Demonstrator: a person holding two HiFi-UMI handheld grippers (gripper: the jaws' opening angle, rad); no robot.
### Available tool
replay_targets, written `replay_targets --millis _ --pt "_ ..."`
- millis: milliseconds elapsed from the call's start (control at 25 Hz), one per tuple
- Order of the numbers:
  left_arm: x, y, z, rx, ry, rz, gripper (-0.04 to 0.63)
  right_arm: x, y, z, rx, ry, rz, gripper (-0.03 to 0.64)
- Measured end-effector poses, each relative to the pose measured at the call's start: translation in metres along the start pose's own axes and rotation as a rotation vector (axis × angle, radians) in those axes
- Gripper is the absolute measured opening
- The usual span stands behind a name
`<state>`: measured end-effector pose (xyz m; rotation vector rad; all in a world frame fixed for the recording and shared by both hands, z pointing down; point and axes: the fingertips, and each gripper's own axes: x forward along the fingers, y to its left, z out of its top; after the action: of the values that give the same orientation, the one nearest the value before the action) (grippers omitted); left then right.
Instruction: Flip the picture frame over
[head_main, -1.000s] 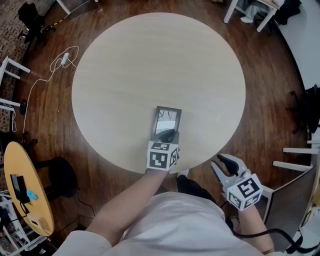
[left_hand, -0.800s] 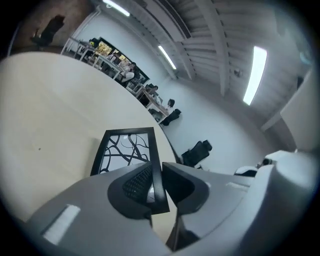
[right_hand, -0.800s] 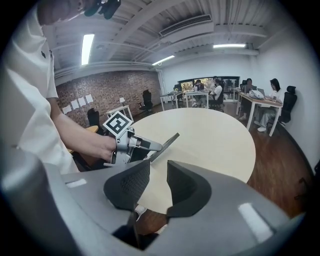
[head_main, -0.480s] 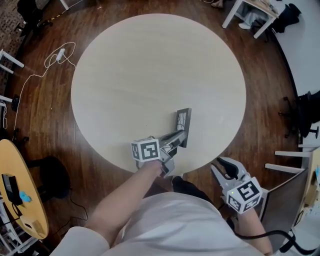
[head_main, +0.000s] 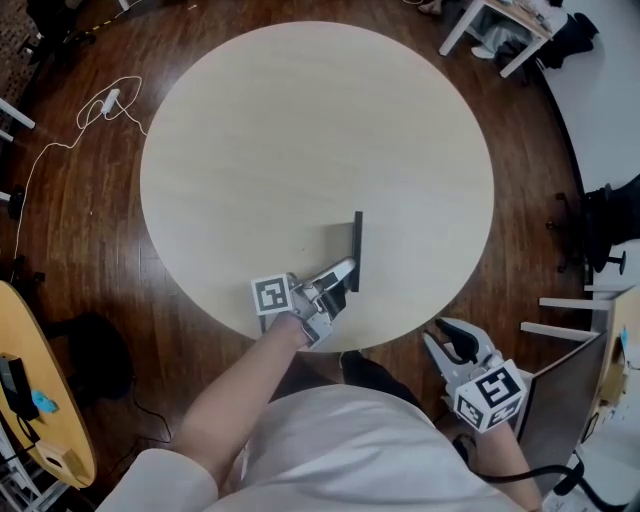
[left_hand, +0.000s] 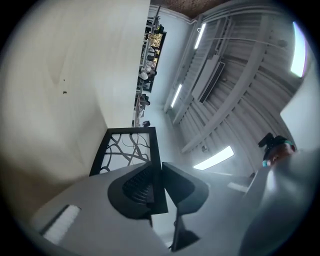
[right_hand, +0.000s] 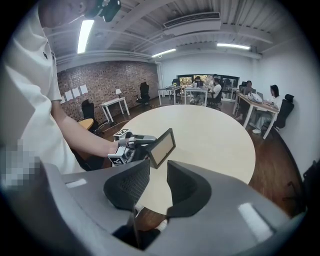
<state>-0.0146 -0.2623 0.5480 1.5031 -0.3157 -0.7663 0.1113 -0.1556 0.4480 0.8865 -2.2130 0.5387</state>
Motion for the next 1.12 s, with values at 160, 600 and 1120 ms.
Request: replay_targets --millis 160,600,1120 --pt "-0.006 -0.001 0.005 0.006 0.018 -0.009 0.064 0.004 0.008 0.003 0.018 -0.001 -0.008 0.112" --pt "-0.025 -0.004 0.013 0.062 0.108 0.025 0.072 0.014 0.033 0.001 0.067 -0.013 -0.03 0.111" --pt "-0.051 0.018 0.034 0.12 0.151 0.176 0.052 0.021 0.047 -0.002 0.108 -0.032 -0.045 0.11"
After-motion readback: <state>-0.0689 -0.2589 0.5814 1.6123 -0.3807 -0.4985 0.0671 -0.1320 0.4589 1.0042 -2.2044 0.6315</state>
